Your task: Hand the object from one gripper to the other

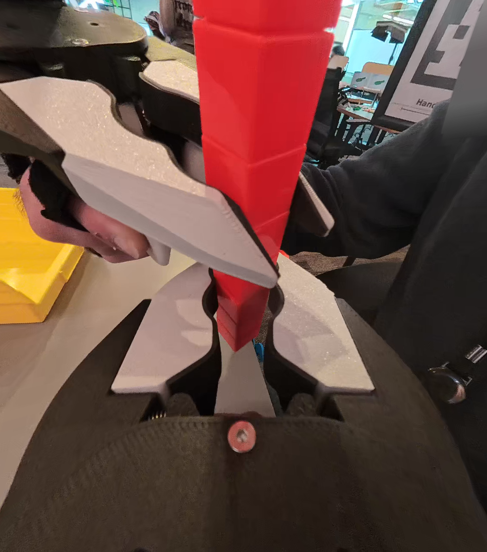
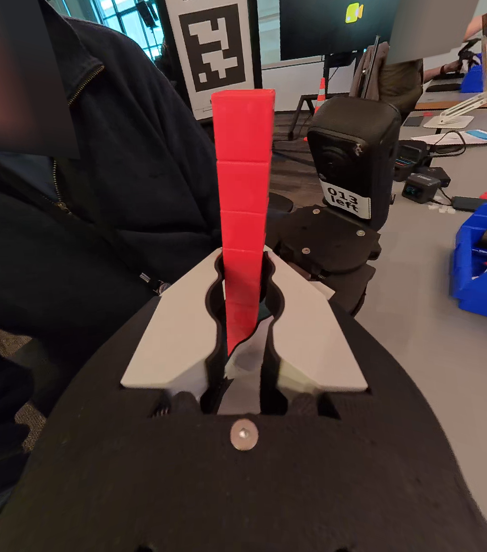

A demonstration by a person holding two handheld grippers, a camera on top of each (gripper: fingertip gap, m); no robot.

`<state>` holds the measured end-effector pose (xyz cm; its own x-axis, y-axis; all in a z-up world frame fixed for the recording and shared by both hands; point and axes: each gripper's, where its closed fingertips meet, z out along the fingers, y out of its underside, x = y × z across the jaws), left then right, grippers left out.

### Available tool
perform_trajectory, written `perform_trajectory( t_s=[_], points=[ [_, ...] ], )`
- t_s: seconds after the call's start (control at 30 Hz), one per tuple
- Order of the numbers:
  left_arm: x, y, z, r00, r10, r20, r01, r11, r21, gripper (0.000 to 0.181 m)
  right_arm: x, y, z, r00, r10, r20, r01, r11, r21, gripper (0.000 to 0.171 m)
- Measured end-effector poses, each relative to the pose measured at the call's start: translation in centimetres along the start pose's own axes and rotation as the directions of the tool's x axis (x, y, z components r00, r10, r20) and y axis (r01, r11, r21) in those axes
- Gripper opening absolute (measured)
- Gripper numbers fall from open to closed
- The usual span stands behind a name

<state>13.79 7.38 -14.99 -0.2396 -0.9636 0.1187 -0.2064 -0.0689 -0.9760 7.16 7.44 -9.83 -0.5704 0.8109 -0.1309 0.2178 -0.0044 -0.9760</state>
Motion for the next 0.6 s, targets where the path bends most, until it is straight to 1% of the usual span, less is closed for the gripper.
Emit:
perform_trajectory(
  t_s=[0.13,0.2,0.23,0.27,0.3,0.4,0.5,0.6],
  points=[
    [-0.3,0.1,-0.3,1.0,-0.01,0.015,0.01,1.0,0.018,0.029,0.5,0.0,-0.3,1.0,0.01,-0.023,-0.01,1.0,0.028,0.021],
    [-0.9,0.2,-0.4,0.998,-0.001,0.059,0.0,1.0,0.019,0.029,1.2,-0.1,-0.4,0.998,0.018,-0.067,-0.015,0.999,0.044,0.021],
    [-1.2,0.1,-0.5,0.997,-0.002,0.077,0.0,1.0,0.021,0.029,1.6,0.0,-0.5,0.995,0.018,-0.101,-0.014,0.999,0.046,0.028],
    [-1.4,0.1,-0.6,0.995,-0.001,0.096,-0.002,1.0,0.026,0.029,2.1,0.1,-0.7,0.99,0.017,-0.138,-0.011,0.999,0.049,0.04],
    [-1.7,0.0,-0.8,0.993,-0.002,0.117,-0.002,1.0,0.03,0.029,2.5,0.1,-1.0,0.984,0.018,-0.178,-0.008,0.998,0.056,0.046],
    [-3.2,0.1,-1.5,0.974,0.0,0.225,-0.004,1.0,0.016,0.03,3.8,0.3,-2.0,0.952,0.022,-0.305,-0.005,0.998,0.057,0.054],
    [-4.6,0.2,-2.3,0.943,-0.002,0.332,0.001,1.0,0.003,0.029,4.5,0.0,-3.2,0.898,-0.005,-0.441,0.025,0.999,0.04,0.059],
    [-6.2,0.9,-3.1,0.899,0.027,0.437,0.002,0.998,-0.066,0.029,4.7,-0.2,-4.3,0.837,-0.03,-0.546,0.03,1.0,-0.009,0.06]
  ],
)
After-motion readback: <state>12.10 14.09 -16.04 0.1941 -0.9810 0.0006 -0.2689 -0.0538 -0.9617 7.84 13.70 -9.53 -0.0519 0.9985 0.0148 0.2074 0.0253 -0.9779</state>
